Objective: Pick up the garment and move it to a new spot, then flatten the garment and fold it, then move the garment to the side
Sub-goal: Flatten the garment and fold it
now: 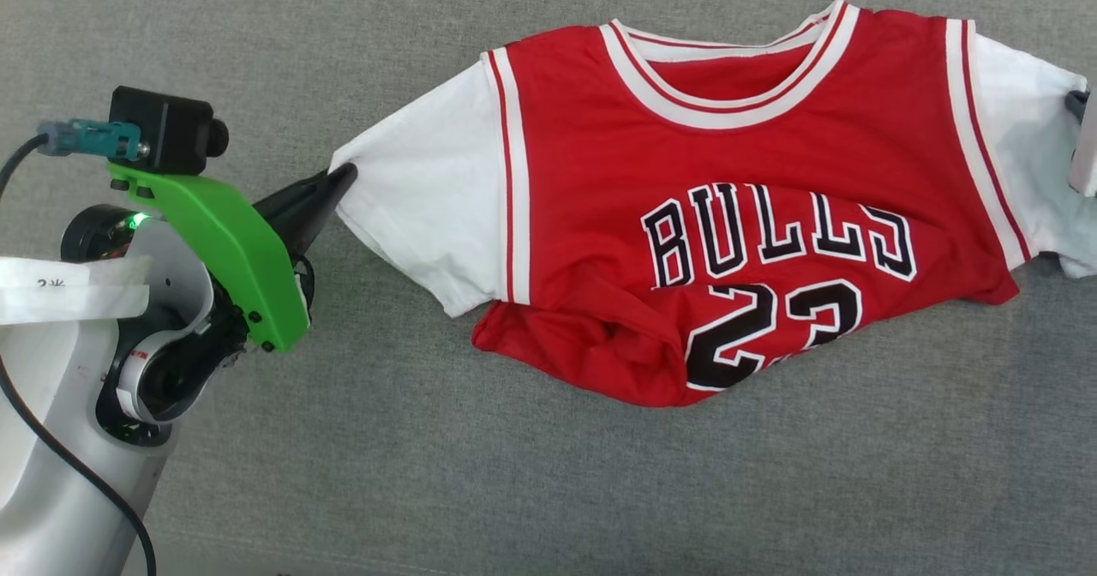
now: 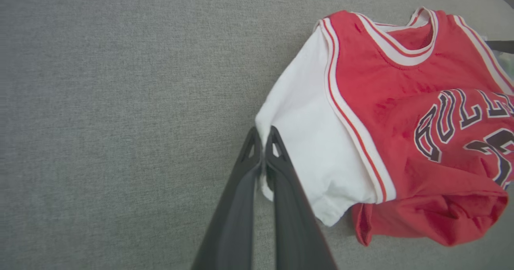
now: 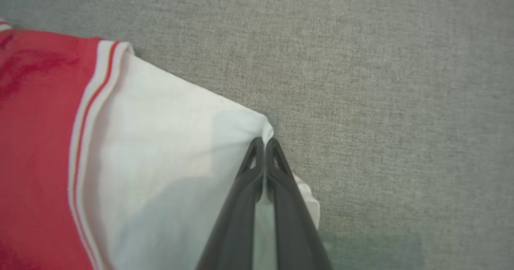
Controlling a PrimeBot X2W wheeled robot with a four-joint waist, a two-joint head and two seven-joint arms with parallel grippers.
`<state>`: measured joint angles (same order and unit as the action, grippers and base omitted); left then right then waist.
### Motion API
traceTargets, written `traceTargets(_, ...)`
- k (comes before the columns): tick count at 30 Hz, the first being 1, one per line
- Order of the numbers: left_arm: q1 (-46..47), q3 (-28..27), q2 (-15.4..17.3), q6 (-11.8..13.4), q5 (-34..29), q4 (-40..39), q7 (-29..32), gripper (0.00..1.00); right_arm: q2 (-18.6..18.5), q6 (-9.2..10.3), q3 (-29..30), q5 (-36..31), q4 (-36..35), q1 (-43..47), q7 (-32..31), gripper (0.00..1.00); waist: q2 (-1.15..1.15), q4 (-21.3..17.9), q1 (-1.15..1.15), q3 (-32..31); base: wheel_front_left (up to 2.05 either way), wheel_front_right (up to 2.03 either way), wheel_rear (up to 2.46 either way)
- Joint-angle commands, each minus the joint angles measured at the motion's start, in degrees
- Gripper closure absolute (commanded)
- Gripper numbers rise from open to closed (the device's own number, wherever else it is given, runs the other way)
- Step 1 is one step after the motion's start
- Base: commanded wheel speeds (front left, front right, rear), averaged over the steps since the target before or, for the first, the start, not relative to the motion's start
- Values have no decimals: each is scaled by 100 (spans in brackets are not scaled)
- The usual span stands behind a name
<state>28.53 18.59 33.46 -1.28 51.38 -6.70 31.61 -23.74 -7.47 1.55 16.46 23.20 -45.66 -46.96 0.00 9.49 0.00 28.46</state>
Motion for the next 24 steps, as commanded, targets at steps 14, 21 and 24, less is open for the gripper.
traceTargets(14,-319,-367,7,21,-88,373,-682,100,-384,-2,-449,832,-236,490,1534,100,0,-350,0,-1204,0,0,0)
traceTargets(21,-579,-603,140,150,-202,243,-1003,100,-516,-2,-527,1060,-483,666,2137,100,0,-470,0,-1815,0,0,0)
traceTargets(24,-676,-695,205,238,-258,87,-1085,100,-619,-2,-573,1129,-592,729,2275,100,0,-513,0,-2034,0,0,0)
